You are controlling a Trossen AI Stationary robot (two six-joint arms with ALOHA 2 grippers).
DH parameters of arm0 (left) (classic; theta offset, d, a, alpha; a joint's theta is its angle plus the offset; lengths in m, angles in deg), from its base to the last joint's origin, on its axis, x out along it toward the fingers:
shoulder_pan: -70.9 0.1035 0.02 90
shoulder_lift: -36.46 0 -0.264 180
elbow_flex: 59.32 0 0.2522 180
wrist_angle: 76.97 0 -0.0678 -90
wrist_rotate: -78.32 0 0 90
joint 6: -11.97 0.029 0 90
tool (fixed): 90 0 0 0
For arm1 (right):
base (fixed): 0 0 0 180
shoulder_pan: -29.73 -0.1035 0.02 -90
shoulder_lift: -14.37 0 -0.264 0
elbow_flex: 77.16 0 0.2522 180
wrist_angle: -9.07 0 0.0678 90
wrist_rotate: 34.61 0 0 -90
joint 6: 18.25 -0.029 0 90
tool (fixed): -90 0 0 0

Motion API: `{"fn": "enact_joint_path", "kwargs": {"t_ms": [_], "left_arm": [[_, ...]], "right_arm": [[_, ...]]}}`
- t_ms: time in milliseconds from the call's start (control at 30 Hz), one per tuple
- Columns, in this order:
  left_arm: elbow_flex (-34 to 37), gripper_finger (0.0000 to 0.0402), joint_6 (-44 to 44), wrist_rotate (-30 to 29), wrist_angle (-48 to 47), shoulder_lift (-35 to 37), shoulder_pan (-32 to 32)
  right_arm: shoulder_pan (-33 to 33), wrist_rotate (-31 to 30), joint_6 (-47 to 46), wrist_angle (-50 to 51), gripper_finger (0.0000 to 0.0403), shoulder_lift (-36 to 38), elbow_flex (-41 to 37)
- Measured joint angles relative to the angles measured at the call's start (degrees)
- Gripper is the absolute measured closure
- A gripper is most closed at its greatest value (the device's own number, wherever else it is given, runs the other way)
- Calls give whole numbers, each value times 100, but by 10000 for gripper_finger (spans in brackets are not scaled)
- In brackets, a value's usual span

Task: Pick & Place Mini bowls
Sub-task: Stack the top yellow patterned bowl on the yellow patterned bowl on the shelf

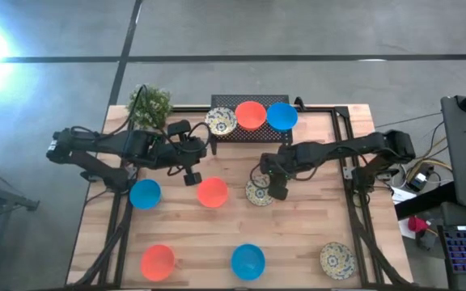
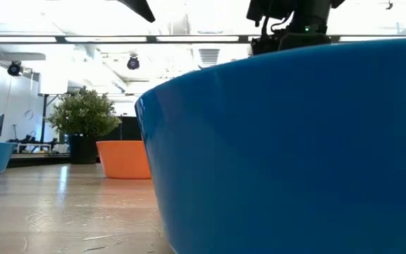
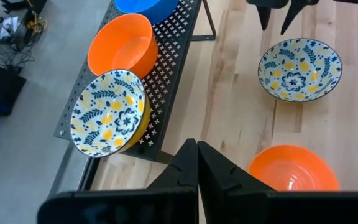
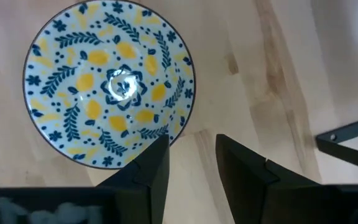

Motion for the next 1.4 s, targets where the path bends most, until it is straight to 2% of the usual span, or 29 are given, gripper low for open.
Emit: {"fn": "enact_joint_path", "kwargs": {"t_ms": [200, 667, 800, 1000, 1400], "left_arm": [[241, 402, -67, 374, 202, -7, 0], [529, 401, -56, 389, 240, -7, -2], [529, 401, -54, 389, 238, -7, -2], [527, 401, -52, 389, 238, -7, -2], [522, 401, -47, 389, 237, -2, -2]], "right_arm": [[0, 13, 79, -17, 269, 187, -37], [-19, 41, -71, -13, 274, 239, -973], [-101, 163, 69, -373, 280, 243, -1125], [-105, 834, 219, -949, 281, 245, -1359], [-118, 851, 311, -1621, 280, 90, -1386]]}}
